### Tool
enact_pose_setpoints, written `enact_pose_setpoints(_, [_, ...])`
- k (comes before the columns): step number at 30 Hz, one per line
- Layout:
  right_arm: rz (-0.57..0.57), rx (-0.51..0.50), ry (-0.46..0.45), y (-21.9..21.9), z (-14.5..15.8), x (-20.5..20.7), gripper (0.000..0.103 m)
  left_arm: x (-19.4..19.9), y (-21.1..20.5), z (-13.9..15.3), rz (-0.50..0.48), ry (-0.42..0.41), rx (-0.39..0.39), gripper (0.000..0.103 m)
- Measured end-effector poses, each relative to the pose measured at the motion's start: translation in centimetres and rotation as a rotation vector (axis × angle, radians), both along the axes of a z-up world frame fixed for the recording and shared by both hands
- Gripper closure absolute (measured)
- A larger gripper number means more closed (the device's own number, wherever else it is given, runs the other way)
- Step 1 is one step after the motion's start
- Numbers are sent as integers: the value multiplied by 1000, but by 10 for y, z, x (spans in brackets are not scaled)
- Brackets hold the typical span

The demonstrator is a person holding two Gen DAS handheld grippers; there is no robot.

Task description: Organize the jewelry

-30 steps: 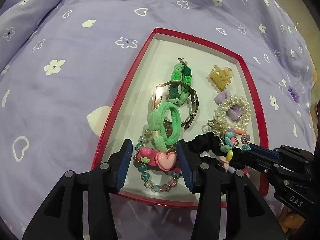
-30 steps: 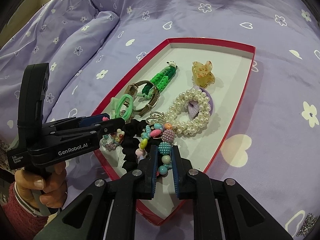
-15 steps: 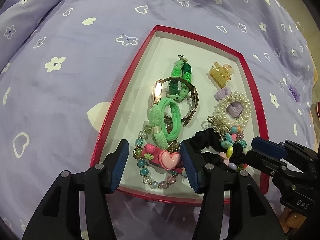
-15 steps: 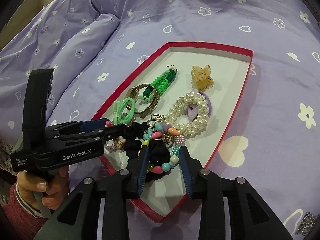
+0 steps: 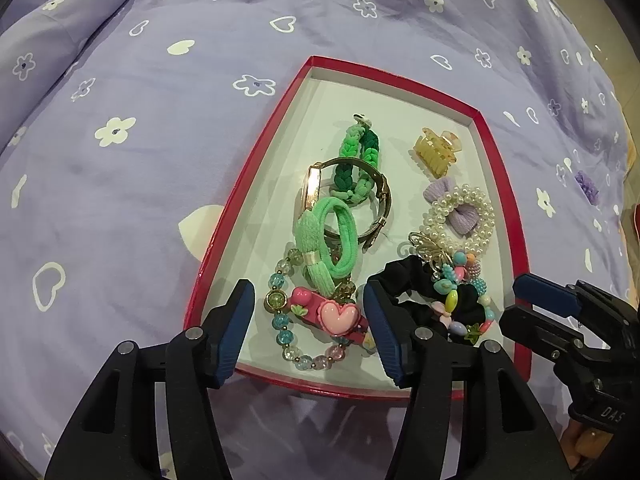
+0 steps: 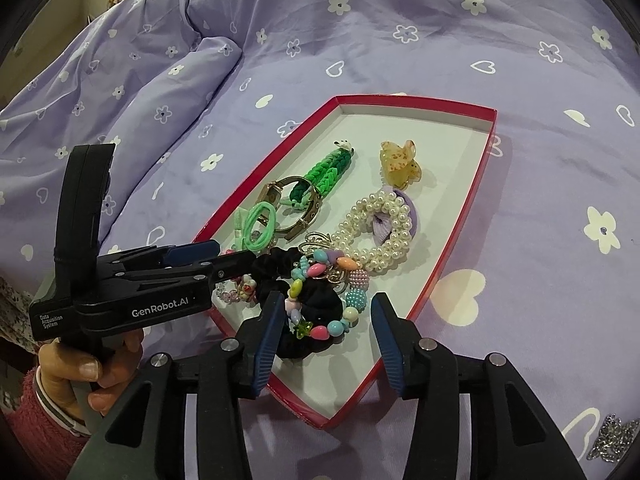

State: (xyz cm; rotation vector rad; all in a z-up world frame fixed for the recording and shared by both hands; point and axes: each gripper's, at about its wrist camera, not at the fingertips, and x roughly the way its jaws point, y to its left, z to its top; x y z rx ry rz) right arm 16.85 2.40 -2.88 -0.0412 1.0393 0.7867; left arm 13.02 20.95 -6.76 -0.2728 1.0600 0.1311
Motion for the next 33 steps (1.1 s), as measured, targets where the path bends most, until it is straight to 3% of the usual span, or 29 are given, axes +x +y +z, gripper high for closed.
enact_pose_setpoints(10, [4, 6, 0, -1, 1, -2, 50, -6, 6, 3, 18, -7, -46, 32])
enact_pose_setpoints(28, [-18, 79, 6, -18, 10, -6, 40, -35, 15, 28, 79, -70, -101, 30])
enact_pose_setpoints(33, [-38, 146, 27, -26, 15, -6, 35, -53, 22, 34, 125, -94, -146, 21])
